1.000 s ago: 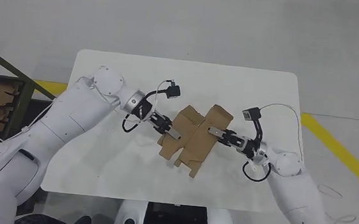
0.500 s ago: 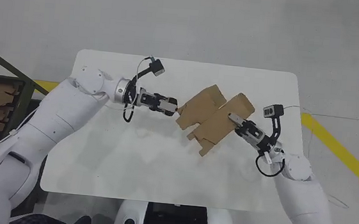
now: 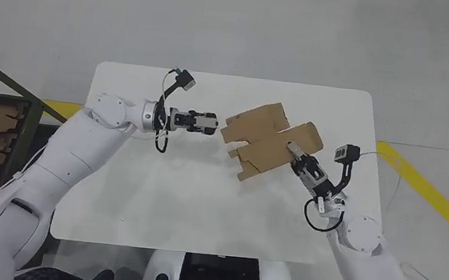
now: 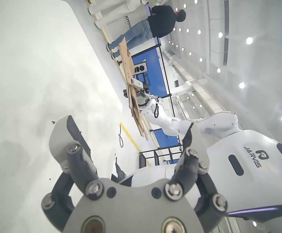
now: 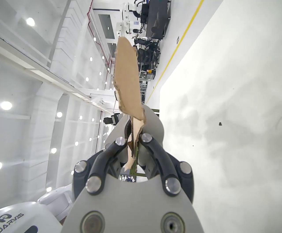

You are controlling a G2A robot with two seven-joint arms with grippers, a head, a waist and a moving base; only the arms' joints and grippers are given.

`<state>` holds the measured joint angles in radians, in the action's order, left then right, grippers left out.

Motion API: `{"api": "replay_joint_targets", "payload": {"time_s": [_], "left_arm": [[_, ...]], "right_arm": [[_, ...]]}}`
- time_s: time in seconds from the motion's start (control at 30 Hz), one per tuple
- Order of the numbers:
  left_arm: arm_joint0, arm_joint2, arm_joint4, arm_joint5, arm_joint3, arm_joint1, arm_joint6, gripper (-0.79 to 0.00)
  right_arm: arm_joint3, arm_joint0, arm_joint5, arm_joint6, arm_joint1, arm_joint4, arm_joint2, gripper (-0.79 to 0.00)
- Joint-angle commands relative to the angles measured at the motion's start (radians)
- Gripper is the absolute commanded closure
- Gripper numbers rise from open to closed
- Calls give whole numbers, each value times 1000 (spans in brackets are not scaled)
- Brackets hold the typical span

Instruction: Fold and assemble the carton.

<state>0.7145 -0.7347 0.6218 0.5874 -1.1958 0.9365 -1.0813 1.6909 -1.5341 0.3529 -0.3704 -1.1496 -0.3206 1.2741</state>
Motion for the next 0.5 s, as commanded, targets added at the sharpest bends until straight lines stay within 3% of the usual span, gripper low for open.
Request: {"api": "replay_joint_targets", "payload": {"time_s": [0.0, 0.43, 0.47], "left_arm": [[8, 5, -20, -4, -17, 6, 28, -785], [59, -11, -85, -26, -61, 33, 178, -785], [61, -14, -90, -31, -61, 34, 187, -736]], "right_arm": [[8, -2, -15, 35, -5, -2, -17, 0], [3, 21, -47, 125, -25, 65, -78, 0], [4, 21, -48, 129, -26, 71, -79, 0]]}}
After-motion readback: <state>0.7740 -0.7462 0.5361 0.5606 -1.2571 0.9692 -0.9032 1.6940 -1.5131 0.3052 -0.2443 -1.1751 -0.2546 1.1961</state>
